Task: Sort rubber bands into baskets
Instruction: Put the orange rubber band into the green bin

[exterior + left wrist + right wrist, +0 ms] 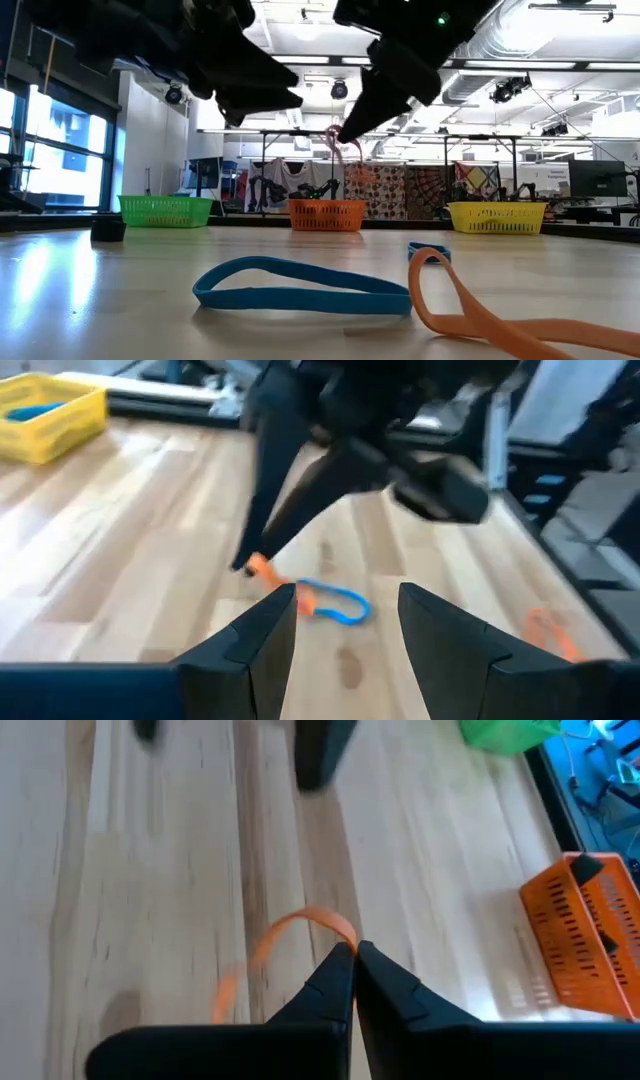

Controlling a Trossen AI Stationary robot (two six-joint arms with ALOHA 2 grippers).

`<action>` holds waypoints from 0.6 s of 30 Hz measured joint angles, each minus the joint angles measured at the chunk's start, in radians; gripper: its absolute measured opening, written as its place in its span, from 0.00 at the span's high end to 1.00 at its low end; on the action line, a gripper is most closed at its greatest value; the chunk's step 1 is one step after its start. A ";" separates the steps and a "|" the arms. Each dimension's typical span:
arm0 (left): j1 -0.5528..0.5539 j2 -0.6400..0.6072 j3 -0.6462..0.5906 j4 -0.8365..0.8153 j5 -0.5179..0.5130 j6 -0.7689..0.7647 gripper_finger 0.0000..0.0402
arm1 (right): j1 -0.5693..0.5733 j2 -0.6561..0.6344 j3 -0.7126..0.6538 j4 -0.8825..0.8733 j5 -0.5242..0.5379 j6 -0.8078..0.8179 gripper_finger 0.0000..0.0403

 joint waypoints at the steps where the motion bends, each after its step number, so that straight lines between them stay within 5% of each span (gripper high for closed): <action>1: 0.000 0.000 0.006 -0.022 -0.020 -0.002 0.58 | 0.000 0.000 0.000 0.012 0.005 0.000 1.00; 5: -0.004 0.000 0.017 -0.052 -0.093 -0.003 0.58 | 0.003 0.000 0.000 0.073 0.019 -0.013 1.00; 18: -0.004 0.000 0.026 -0.068 -0.079 -0.106 0.58 | 0.021 0.000 0.000 0.196 0.042 -0.072 1.00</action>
